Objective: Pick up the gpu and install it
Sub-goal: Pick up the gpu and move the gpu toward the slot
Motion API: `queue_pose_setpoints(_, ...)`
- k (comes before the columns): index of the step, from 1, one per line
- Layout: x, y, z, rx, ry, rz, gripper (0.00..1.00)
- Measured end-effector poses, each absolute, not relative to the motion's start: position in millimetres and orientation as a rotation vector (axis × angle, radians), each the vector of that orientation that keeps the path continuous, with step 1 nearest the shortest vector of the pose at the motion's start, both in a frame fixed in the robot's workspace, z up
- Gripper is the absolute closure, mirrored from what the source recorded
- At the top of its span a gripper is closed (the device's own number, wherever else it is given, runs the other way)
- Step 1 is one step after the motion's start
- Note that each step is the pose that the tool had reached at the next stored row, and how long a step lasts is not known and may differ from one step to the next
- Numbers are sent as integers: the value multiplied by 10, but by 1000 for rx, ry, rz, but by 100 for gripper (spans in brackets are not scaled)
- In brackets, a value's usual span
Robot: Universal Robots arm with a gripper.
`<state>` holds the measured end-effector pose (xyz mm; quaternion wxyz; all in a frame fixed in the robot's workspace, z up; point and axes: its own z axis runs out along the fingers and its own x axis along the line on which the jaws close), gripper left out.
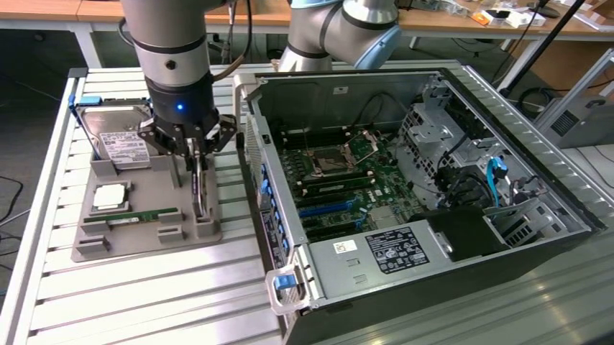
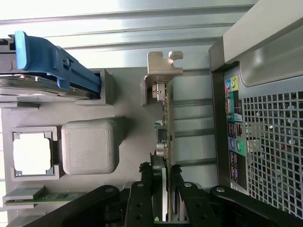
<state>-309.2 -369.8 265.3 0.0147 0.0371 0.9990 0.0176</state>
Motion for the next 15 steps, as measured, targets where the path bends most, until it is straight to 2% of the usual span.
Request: queue_pose_setpoints(15,-3092,-3698,2742,115,3110,55,73)
